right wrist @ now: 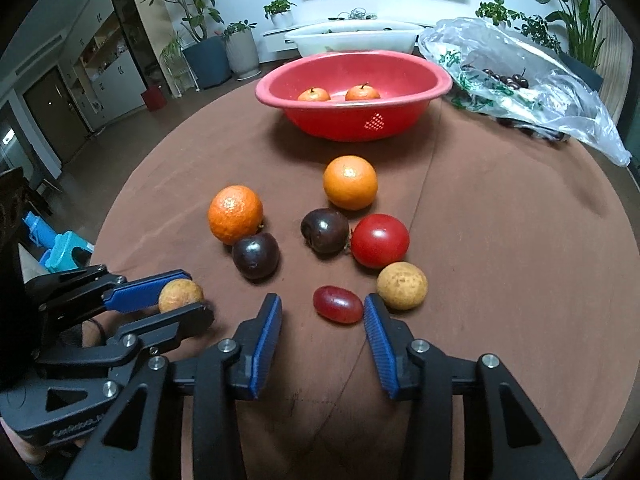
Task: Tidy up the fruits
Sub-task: 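Grasp the oval dark red plum with the right tool, then carry the pear with the left tool over the red bowl while the right tool carries the plum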
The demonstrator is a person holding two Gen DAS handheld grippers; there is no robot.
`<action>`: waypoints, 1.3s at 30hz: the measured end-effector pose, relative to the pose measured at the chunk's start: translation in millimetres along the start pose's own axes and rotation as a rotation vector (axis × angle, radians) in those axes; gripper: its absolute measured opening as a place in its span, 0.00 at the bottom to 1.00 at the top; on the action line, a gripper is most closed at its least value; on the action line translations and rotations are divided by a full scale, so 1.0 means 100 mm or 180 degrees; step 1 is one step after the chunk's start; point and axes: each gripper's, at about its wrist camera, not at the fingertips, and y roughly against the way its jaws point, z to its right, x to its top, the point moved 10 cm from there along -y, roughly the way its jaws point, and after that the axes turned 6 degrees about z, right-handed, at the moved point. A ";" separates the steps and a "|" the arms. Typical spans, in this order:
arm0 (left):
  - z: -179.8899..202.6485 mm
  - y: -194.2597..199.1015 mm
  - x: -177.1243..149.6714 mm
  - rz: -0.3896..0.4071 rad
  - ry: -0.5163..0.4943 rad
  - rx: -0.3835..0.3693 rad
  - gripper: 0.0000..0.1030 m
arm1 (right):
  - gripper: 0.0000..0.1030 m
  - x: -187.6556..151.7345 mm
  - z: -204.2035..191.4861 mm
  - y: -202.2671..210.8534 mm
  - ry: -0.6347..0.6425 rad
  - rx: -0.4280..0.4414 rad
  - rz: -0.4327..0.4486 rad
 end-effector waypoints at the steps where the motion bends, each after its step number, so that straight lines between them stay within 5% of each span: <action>1: 0.00 0.00 0.00 0.0004 0.0002 0.0001 0.26 | 0.43 0.01 0.00 -0.01 0.0006 -0.0025 0.0001; 8: -0.01 0.01 -0.01 0.0024 0.0015 -0.0010 0.26 | 0.30 0.00 0.02 -0.02 0.0157 -0.0245 0.0016; 17: -0.01 0.01 -0.01 0.0019 0.0013 -0.0008 0.26 | 0.27 -0.01 0.01 -0.01 0.0318 -0.0357 0.0027; 39: -0.03 0.06 0.09 0.0070 0.0064 -0.0033 0.26 | 0.27 0.08 0.03 0.41 -0.0131 0.0071 0.0225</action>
